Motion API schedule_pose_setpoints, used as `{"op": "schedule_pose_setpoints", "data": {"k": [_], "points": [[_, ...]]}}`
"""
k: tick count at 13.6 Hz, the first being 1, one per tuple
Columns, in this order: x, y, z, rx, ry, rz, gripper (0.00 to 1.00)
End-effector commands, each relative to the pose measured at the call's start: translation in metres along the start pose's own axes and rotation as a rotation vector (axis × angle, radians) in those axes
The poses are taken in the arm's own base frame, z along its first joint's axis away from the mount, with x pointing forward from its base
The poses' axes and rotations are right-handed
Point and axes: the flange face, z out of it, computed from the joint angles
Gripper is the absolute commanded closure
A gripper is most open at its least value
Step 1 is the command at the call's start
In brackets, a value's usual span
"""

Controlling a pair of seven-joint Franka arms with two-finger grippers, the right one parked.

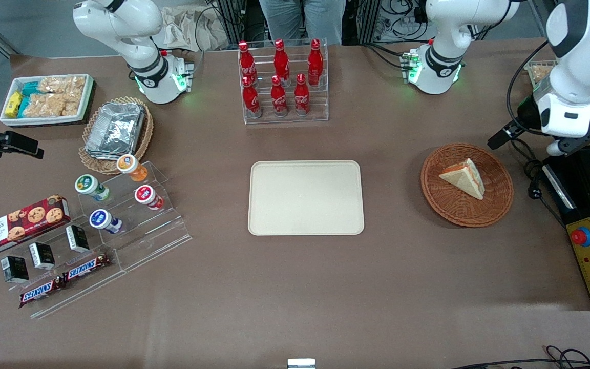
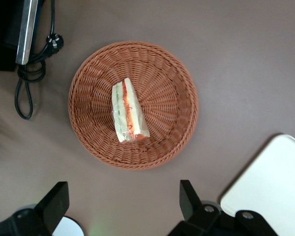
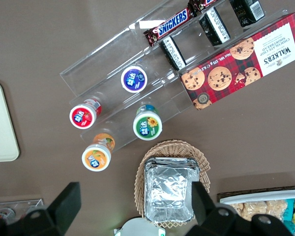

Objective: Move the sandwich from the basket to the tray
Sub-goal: 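Lower the open left gripper over the wrapped sandwich in the basket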

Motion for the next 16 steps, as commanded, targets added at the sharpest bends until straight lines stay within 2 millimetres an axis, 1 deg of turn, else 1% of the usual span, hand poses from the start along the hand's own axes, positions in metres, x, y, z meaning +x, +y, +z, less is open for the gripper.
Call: {"op": "schedule_pose_setpoints", "data": {"k": [1,2,9,11,14,16], "points": [[-0.002,-0.015,0.017,0.001,0.028,-0.045,0.0],[0.001,-0.022,0.03,0.001,0.026,-0.062,0.0],[-0.009,-0.028,0.128,-0.025,0.079,-0.111,0.0],[-0.006,-0.032,0.147,-0.024,0.075,-0.125,0.0],[-0.002,-0.031,0.182,-0.03,0.077,-0.15,0.0],[0.0,-0.03,0.199,-0.033,0.076,-0.157,0.0]]}}
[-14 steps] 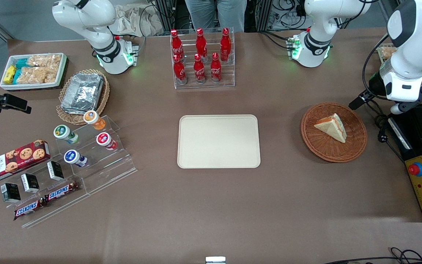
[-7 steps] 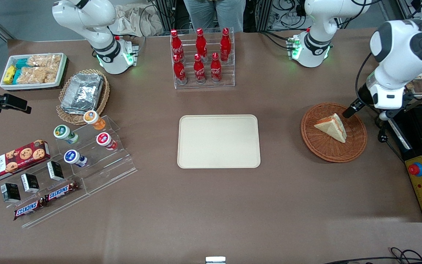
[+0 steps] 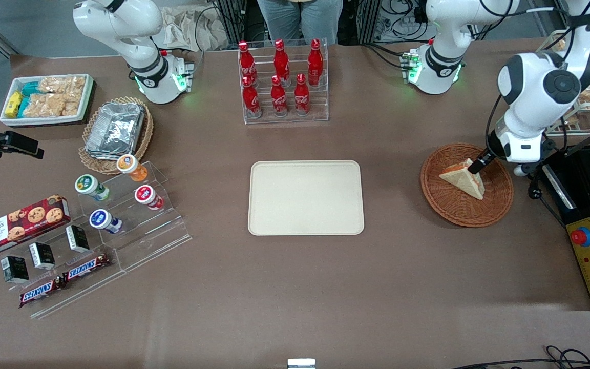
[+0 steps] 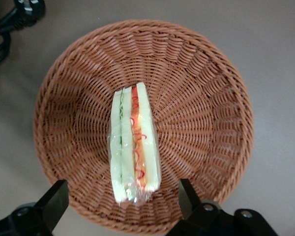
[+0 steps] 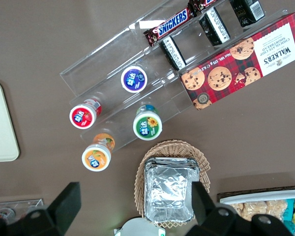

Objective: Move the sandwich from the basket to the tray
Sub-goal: 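Lower the open left gripper over the wrapped sandwich in the basket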

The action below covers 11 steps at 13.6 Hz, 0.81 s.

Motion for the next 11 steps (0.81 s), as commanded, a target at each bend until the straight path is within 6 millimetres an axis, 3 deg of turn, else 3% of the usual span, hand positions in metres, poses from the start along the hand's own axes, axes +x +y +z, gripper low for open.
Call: {"op": "schedule_pose_setpoints", "data": {"k": [1,11], "points": [[0.001,0.001,0.022,-0.003,0.019,-0.033,0.0],[-0.005,0.011,0.052,0.001,0.01,-0.107,0.0]]}}
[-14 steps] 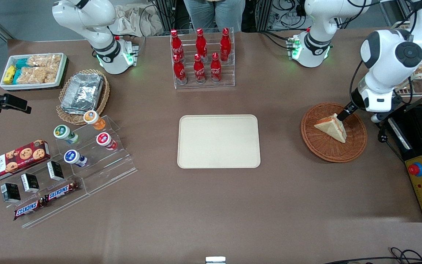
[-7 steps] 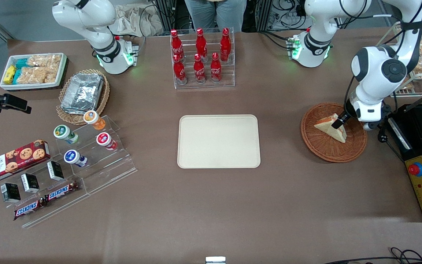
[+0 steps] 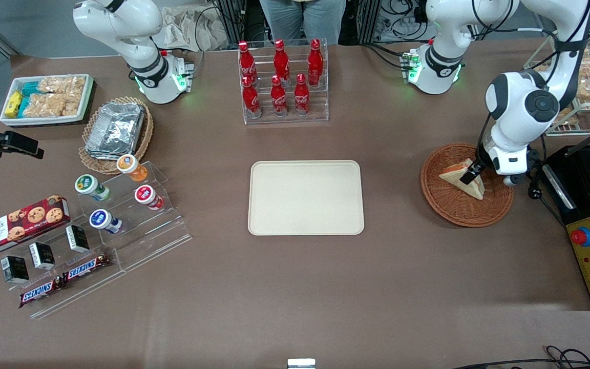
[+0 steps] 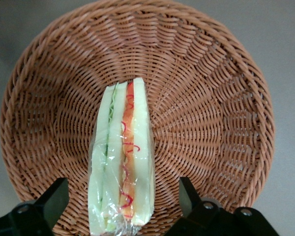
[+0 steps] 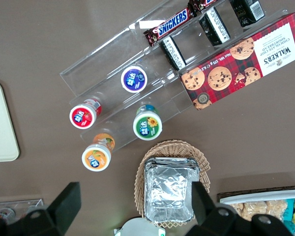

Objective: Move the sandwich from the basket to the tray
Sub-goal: 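Lower the open left gripper over the wrapped sandwich in the basket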

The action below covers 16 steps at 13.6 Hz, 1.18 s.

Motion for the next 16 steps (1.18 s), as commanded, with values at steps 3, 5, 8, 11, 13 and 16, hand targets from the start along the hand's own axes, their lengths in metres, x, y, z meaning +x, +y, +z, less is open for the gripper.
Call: {"op": "schedule_pose_setpoints", "data": {"k": [3,5,8,11,13,16], "points": [[-0.005,0.003,0.014,-0.004,0.012,-0.02,0.0],[-0.004,0.004,0.02,-0.007,0.014,-0.019,0.02],[-0.004,0.006,0.026,-0.013,0.018,-0.018,0.46],[-0.006,0.011,0.019,-0.024,0.027,-0.004,1.0],[-0.012,0.02,0.0,-0.039,0.041,0.019,1.0],[-0.019,0.023,-0.048,-0.013,0.032,0.079,1.0]]}}
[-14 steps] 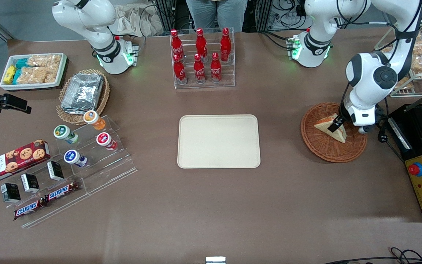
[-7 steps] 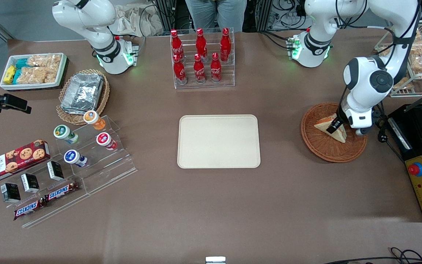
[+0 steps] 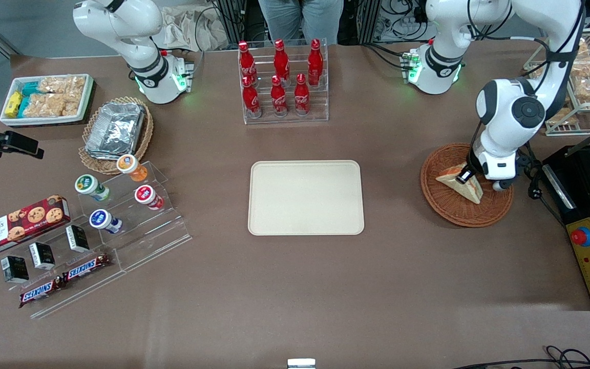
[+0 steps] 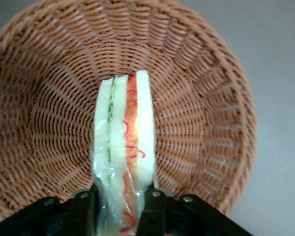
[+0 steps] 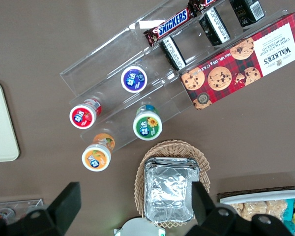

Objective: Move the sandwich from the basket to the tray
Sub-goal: 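Lower the open left gripper over the wrapped sandwich in the basket, then close the left gripper on the wrapped sandwich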

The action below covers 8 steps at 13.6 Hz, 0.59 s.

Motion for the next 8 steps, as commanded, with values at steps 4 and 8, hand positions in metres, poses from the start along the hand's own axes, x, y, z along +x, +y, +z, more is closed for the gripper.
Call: {"op": "schedule_pose_setpoints", "data": {"k": [4,8], "points": [[-0.017,0.036,-0.097,0.035,0.013,0.114,1.0],[-0.018,0.076,-0.155,0.07,-0.015,0.146,1.0]]}}
